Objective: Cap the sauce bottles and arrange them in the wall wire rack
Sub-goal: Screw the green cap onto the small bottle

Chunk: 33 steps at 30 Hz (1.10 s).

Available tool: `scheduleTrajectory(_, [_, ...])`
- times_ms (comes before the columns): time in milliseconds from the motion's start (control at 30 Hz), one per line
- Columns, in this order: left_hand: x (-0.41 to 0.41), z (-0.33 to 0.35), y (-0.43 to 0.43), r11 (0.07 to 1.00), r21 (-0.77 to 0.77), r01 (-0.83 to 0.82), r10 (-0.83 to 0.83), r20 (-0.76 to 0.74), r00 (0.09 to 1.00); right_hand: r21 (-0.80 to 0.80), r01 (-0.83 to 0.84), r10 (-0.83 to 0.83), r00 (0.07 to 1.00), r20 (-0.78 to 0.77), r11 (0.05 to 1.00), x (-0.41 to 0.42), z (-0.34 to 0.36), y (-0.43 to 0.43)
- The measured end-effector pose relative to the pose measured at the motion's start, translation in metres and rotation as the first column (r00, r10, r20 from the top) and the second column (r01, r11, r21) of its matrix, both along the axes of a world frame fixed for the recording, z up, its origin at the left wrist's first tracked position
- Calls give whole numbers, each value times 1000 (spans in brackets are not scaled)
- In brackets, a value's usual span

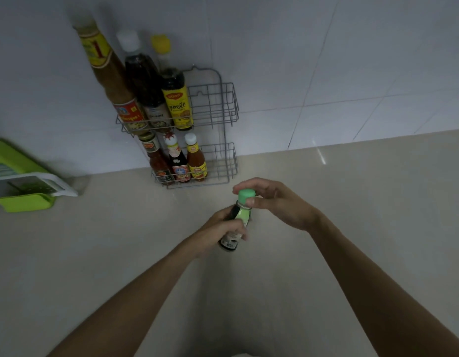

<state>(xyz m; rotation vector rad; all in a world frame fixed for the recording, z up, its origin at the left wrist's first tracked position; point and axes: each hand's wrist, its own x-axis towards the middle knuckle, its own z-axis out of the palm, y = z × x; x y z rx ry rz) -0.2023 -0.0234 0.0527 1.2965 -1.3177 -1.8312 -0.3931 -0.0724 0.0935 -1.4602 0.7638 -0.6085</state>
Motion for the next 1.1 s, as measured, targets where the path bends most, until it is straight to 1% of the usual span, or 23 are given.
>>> scheduleTrajectory(33, [4,4,3,998,46,42,-37,-91,995,5,-74,74,997,-1,997,2,6,-1])
scheduleTrajectory(100, [10,13,10,982,135,131,-96,-240,966,66,-203,200,979,43,977,5,18,-4])
scheduleTrajectory(200, [16,21,19,933,261,248,-112,-446,888,145,-340,324,938,123,929,9,32,-5])
scheduleTrajectory(300, [19,29,26,886,298,355,-114,-602,790,155,-412,385,906,176,898,15,42,-2])
scheduleTrajectory(367, [22,34,29,873,297,387,-119,-640,759,139,-412,389,906,166,900,18,47,0])
scheduleTrajectory(400, [23,36,30,878,296,376,-123,-619,775,116,-395,380,915,136,911,19,51,2])
scheduleTrajectory(433, [24,39,31,896,291,334,-123,-561,819,73,-363,357,930,84,929,20,54,3])
scheduleTrajectory(467, [25,41,31,929,269,255,-110,-457,882,8,-322,322,947,20,947,20,58,5])
scheduleTrajectory(500, [25,42,31,964,218,153,-77,-320,944,-67,-282,279,959,-43,957,21,62,7])
scheduleTrajectory(533, [25,44,31,989,137,49,-26,-170,985,-141,-250,237,966,-103,958,21,64,9])
scheduleTrajectory(567, [24,45,31,999,33,-29,30,-33,999,-207,-224,192,968,-163,952,22,67,12])
scheduleTrajectory(600, [22,47,31,994,-74,-77,83,80,993,-266,-197,139,965,-221,944,24,70,15])
scheduleTrajectory(667, [17,50,31,961,-243,-135,199,263,944,-412,-142,-8,940,-341,900,29,74,20])
scheduleTrajectory(733, [10,51,30,923,-346,-168,308,404,861,-579,-123,-191,872,-451,806,35,74,22])
scheduleTrajectory(767, [7,51,29,907,-376,-189,355,443,823,-623,-107,-276,830,-485,775,38,74,21])
scheduleTrajectory(833, [5,52,27,879,-418,-228,425,471,773,-681,-39,-423,758,-497,732,42,76,20])
scheduleTrajectory(867, [6,53,25,884,-405,-234,416,452,789,-713,-18,-463,749,-474,701,43,77,20])
scheduleTrajectory(900, [8,55,23,901,-371,-224,374,405,834,-737,-17,-466,765,-445,676,43,78,20])
scheduleTrajectory(967, [15,60,21,947,-287,-143,232,302,925,-736,-28,-399,826,-398,677,40,79,20])
scheduleTrajectory(1033, [23,65,17,972,-230,-51,109,245,964,-679,-9,-316,881,-353,734,35,79,19])
scheduleTrajectory(1100, [29,67,14,984,-178,5,24,161,987,-615,-37,-219,916,-335,787,30,79,17])
